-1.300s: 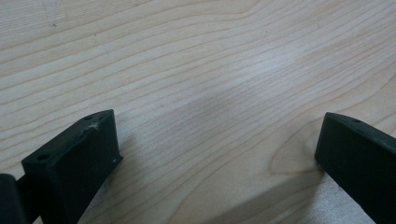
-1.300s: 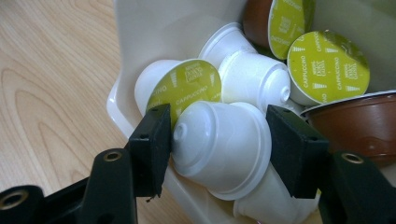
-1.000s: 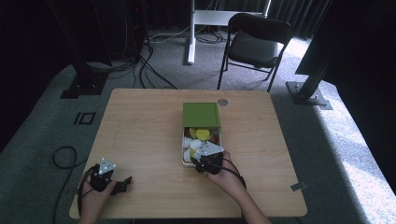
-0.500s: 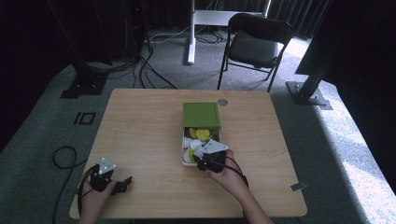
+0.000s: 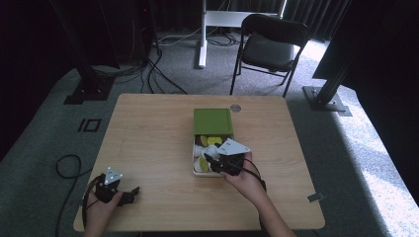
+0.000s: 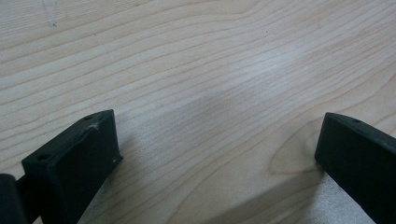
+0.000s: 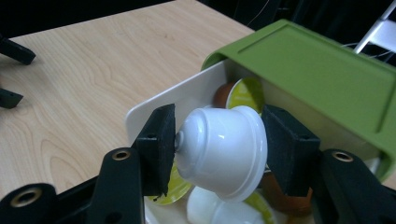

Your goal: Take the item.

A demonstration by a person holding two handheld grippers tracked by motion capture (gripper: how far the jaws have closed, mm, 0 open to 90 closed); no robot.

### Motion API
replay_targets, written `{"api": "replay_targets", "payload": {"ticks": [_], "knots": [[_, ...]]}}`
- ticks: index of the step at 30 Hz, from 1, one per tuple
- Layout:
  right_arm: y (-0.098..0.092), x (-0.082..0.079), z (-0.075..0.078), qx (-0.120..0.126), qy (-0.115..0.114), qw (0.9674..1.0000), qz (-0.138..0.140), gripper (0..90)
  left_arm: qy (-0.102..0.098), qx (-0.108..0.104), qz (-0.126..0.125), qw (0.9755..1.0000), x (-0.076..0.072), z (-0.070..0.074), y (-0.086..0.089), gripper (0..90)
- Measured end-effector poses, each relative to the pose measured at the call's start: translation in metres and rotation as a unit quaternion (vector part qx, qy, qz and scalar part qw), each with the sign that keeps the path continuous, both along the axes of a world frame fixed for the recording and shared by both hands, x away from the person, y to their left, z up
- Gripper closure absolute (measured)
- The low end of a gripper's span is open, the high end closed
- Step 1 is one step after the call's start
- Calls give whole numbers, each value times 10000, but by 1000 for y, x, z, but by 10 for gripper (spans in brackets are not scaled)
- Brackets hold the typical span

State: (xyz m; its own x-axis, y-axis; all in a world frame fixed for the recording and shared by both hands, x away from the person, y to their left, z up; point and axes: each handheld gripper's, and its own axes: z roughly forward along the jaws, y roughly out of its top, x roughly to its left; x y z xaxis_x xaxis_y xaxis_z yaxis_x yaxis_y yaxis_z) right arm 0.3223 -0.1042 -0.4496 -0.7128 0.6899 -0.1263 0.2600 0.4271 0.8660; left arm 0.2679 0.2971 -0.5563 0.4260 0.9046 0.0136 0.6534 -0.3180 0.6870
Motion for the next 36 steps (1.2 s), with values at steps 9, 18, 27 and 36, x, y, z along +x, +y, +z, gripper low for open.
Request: {"api": "replay_targets", "payload": {"ticks": [9,18,27,36], "knots": [[-11,6,14,283,-244,9990,-232,469,-11,5,-2,10000,0,0,0,7],[-28,13,22,481,-529,9957,-592,469,-10,6,-1,10000,0,0,0,7],[-57,26,27,515,-766,9890,-1154,469,-5,13,-8,10000,0,0,0,7],[-86,43,16,396,-715,9836,-1610,469,-5,12,-8,10000,0,0,0,7]]}}
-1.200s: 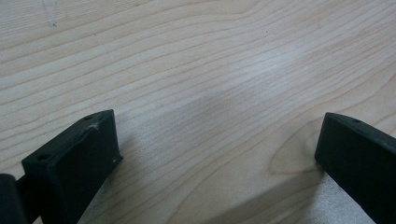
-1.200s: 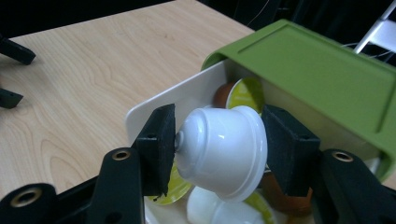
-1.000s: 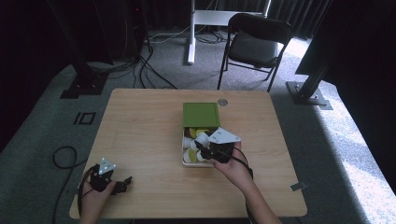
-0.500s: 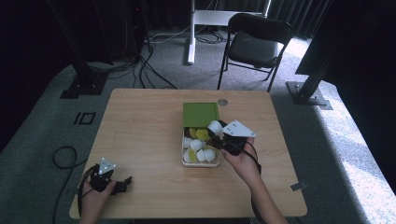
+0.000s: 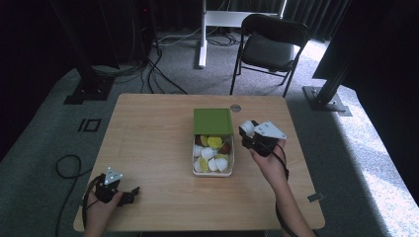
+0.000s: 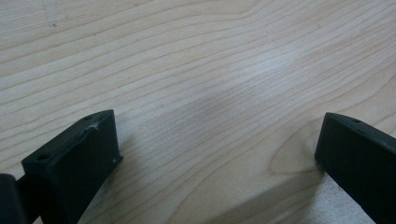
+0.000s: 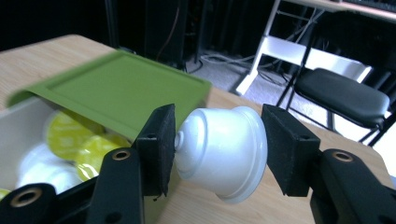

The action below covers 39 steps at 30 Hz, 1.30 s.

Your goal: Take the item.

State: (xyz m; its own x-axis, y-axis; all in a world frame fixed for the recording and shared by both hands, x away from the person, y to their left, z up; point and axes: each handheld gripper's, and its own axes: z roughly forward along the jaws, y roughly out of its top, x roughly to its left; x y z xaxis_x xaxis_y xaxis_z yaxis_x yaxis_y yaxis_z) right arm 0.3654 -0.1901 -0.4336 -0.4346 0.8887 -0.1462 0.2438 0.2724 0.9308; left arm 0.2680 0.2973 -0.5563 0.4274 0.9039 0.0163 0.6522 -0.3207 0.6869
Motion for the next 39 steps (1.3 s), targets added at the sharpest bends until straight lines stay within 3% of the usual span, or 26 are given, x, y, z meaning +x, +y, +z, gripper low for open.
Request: {"api": "replay_targets", "payload": {"ticks": [3,16,26,33,39], "knots": [[-3,2,-2,-17,35,10000,-38,469,3,-8,5,10000,0,0,0,7],[-37,26,-42,22,289,9980,-560,469,4,-8,4,10000,0,0,0,7],[-45,35,-69,-22,538,9960,-709,468,3,-10,6,10000,0,0,0,7],[-46,40,-90,83,803,9941,-726,468,2,-9,5,10000,0,0,0,7],[-43,41,-103,-75,894,9933,-724,468,3,-9,4,10000,0,0,0,7]]}}
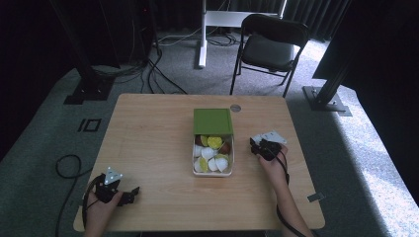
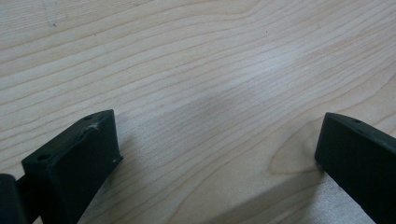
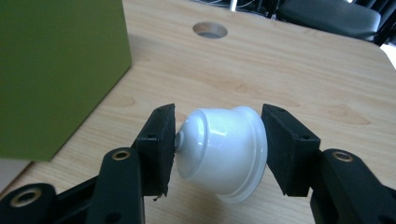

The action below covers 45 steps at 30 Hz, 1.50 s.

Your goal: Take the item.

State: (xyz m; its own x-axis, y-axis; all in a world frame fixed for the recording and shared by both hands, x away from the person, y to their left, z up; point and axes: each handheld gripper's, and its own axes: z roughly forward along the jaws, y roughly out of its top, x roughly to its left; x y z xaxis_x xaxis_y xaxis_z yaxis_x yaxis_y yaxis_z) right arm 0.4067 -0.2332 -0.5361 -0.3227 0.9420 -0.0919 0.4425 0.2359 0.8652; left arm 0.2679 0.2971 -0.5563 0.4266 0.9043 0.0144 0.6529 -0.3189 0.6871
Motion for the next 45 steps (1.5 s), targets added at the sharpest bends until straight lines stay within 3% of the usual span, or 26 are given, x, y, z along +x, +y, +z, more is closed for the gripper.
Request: {"api": "replay_targets", "payload": {"ticks": [3,8,14,20,23,32,38,40,41,44,45], "knots": [[2,0,-5,-172,10,9999,11,468,0,0,1,10000,0,0,0,7],[1,-2,-9,-221,-15,9998,7,466,-2,-1,2,10000,0,0,0,7],[5,-8,-10,-316,-31,9993,192,450,0,0,1,10000,0,0,0,7],[5,-13,-19,-352,130,9985,400,408,-1,0,2,10000,0,0,0,7],[5,-15,-19,-320,80,9985,428,403,-1,-1,1,10000,0,0,0,7],[0,-33,-14,-62,135,9976,680,246,0,0,2,10000,0,0,0,7],[-7,-46,-13,121,327,9938,1055,130,0,-1,2,10000,0,0,0,7],[-9,-48,-13,44,357,9923,1188,131,0,1,1,10000,0,0,0,7],[-12,-53,-13,-166,385,9902,1335,134,1,1,0,10000,0,0,0,7],[-16,-59,-14,-170,523,9853,1618,138,-1,0,1,10000,0,0,0,7],[-16,-59,-14,-170,523,9853,1618,138,-1,0,1,10000,0,0,0,7]]}}
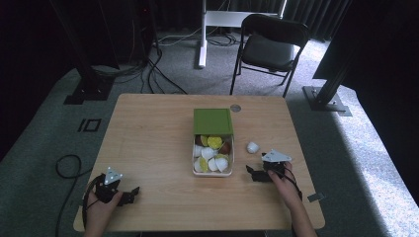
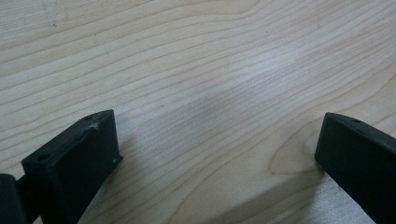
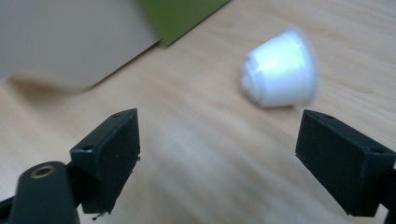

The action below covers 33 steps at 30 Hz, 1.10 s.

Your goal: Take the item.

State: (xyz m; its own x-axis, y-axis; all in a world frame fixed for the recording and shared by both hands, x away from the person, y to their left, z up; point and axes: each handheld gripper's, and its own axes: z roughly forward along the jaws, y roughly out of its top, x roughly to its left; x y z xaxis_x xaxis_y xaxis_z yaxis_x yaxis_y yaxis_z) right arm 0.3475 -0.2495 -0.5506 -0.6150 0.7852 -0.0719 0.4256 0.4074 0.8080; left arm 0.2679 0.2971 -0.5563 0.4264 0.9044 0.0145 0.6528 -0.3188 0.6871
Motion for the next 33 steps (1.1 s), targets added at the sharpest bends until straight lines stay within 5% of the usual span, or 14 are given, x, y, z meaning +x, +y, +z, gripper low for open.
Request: {"api": "replay_targets", "payload": {"ticks": [3,10,16,27,31,33], "knots": [[-4,-8,-2,-182,171,9980,573,139,0,0,-1,10000,0,0,0,7],[-7,-19,-4,-125,408,9943,977,141,2,6,-3,10000,0,0,0,7],[-14,-26,-5,-211,587,9838,1681,161,3,6,-5,10000,0,0,0,7],[-25,-38,-6,-310,682,9760,2044,161,3,7,-4,10000,0,0,0,7],[-29,-41,-7,-334,626,9765,2036,161,3,7,-3,10000,0,0,0,7],[-31,-47,-7,-425,633,9724,2206,152,3,7,-3,10000,0,0,0,7]]}}
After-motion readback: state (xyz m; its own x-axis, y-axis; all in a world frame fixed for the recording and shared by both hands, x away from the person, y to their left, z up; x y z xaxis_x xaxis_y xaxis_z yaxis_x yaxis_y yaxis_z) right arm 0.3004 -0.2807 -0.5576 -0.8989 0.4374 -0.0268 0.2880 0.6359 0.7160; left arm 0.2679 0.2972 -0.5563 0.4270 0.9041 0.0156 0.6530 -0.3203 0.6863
